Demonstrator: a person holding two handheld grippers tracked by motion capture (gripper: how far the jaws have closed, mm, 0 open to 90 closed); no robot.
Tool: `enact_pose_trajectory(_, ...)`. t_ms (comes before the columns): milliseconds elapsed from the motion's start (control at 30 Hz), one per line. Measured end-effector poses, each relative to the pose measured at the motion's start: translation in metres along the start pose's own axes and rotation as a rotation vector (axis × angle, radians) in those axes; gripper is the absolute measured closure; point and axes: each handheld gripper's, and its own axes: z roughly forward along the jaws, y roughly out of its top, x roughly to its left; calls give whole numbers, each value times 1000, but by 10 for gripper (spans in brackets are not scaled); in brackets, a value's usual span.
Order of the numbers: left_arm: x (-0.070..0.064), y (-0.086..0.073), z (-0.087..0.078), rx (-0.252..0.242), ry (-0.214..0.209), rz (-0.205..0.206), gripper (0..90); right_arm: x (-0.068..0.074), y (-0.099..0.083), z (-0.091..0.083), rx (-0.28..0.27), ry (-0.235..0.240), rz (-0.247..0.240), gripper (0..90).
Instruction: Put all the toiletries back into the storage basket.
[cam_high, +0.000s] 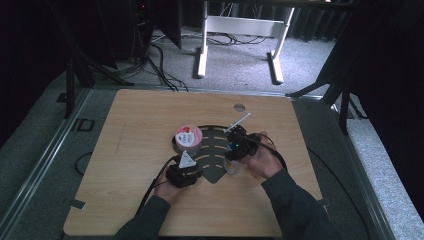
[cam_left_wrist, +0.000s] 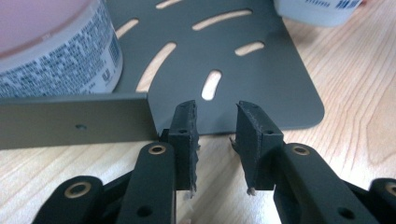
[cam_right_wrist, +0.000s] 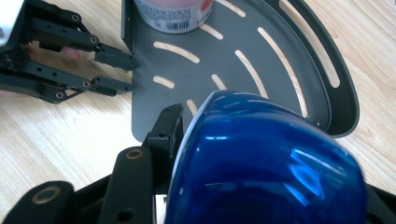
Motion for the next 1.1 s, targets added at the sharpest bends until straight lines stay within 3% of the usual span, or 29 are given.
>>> enact_pose_trajectory(600, -1, 6, 8, -1, 3, 36, 721, 0, 21, 6, -30, -18, 3, 543)
enact_pose_trajectory(1100, -1, 6, 8, 1, -4, 35, 734, -4, 44, 30, -56, -23, 41, 545)
